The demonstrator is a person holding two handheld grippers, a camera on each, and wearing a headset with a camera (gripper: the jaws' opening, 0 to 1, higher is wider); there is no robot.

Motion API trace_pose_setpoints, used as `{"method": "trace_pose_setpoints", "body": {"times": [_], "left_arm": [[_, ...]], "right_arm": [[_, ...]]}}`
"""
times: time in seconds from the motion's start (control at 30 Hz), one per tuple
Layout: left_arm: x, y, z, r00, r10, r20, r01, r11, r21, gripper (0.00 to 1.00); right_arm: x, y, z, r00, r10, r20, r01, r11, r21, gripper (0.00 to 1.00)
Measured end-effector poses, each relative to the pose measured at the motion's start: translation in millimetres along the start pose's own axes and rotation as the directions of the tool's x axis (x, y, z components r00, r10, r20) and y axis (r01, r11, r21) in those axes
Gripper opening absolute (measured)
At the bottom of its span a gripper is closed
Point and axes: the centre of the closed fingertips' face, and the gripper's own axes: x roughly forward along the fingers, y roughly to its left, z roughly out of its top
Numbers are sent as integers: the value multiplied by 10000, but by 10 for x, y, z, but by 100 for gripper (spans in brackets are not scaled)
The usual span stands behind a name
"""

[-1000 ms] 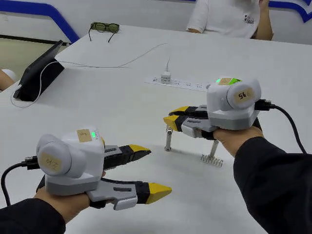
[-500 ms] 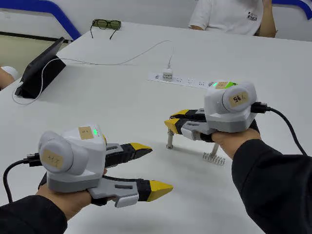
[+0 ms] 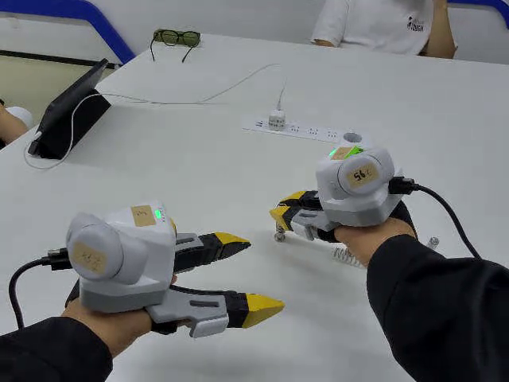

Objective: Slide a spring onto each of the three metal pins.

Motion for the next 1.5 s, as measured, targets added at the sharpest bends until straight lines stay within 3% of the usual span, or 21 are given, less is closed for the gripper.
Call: {"method": "trace_pose_setpoints", "body": {"times": [0.3, 0.8, 1.2, 1.5], "left_arm": [[4, -2, -5, 10000, -9, -16, 9, 10000, -5, 56], [12, -4, 21, 10000, -41, -40, 41, 10000, 75, 56], [52, 5, 48, 9999, -131, -73, 132, 9998, 161, 55], [147, 39, 97, 9996, -267, -112, 270, 9991, 317, 54]], "right_arm": [[28, -9, -80, 9993, -60, -380, 61, 10000, 30, 13], [-125, -12, 9, 9997, -189, -129, 190, 9998, 50, 16], [-491, 9, 190, 9976, -206, 658, 185, 9993, 326, 18], [-818, 62, 192, 9959, -231, 872, 228, 9997, 39, 20]]}}
